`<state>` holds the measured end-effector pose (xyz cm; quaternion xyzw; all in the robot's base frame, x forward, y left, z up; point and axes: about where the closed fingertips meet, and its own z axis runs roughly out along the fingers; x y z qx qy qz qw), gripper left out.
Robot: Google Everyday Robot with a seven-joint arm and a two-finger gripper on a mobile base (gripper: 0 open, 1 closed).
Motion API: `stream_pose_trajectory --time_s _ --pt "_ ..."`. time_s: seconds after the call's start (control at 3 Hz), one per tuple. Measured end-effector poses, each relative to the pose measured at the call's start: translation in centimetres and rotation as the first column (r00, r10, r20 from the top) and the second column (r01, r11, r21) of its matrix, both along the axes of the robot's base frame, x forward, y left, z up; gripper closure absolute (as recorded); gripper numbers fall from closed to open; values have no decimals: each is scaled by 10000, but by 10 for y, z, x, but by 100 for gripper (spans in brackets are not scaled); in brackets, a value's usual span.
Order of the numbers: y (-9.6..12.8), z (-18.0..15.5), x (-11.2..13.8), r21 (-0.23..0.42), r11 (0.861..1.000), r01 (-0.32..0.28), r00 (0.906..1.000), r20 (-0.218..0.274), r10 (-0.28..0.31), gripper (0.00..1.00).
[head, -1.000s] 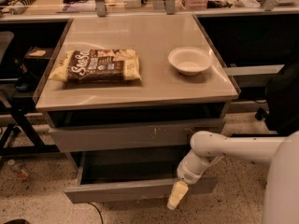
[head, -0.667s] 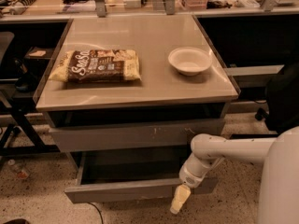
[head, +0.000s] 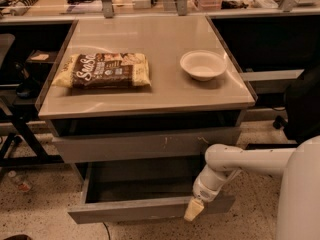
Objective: Open middle drawer
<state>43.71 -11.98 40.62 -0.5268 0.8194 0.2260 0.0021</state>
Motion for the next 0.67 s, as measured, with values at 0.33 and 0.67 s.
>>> stream_pose_trajectory --time_s 0.33,0.67 --pt "0 0 0 0 10000 0 10000 0 0 65" --pt "0 0 0 -1 10000 2 10000 -1 -2 89"
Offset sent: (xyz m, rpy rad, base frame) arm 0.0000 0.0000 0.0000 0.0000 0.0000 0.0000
